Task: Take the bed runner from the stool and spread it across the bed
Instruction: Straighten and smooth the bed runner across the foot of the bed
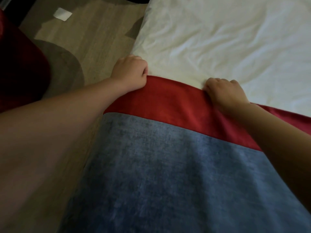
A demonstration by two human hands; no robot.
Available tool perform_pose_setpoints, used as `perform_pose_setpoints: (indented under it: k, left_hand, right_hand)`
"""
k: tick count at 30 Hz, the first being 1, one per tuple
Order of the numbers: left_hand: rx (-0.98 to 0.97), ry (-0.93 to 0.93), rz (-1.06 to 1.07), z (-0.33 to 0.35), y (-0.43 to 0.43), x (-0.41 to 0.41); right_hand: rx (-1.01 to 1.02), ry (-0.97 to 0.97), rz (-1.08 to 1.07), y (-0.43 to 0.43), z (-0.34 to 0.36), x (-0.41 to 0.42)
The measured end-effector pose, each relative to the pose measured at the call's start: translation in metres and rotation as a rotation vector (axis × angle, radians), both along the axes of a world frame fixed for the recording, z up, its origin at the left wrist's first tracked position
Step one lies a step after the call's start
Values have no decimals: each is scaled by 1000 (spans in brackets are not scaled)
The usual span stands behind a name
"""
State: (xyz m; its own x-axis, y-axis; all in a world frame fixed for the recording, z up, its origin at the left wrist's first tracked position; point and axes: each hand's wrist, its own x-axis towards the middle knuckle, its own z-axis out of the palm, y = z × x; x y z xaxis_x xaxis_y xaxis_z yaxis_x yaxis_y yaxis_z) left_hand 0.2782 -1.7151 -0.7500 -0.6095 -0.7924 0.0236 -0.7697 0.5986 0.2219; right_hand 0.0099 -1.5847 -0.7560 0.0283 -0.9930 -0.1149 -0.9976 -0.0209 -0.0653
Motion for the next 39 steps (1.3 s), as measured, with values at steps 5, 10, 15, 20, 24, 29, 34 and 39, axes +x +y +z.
perform_pose_setpoints:
  k: [5, 10, 15, 20, 24, 29, 34, 39]
  left_hand:
    - [155, 98, -138, 6, 20, -37]
    - [64, -22, -132, 4, 27, -74]
    - [-15, -37, -77, 7, 43, -88]
    - [45, 1, -124, 9, 63, -133]
    - [150, 63, -220, 5, 90, -189]
    - [95, -29, -186, 0, 96, -222]
    - [2, -16, -115, -1, 112, -228]
    - [20, 2, -205, 2, 130, -252]
  right_hand:
    - [-17, 20, 55, 34, 8, -30]
    - [20, -40, -71, 29, -5, -41]
    - [-31, -60, -46, 33, -5, -50]
    - [-46, -56, -97, 88, 5, -122]
    - [18, 40, -162, 130, 3, -178]
    - [78, 0, -247, 111, -11, -184]
    - [-29, -33, -208, 127, -8, -206]
    - [-14, -11, -160, 171, -1, -268]
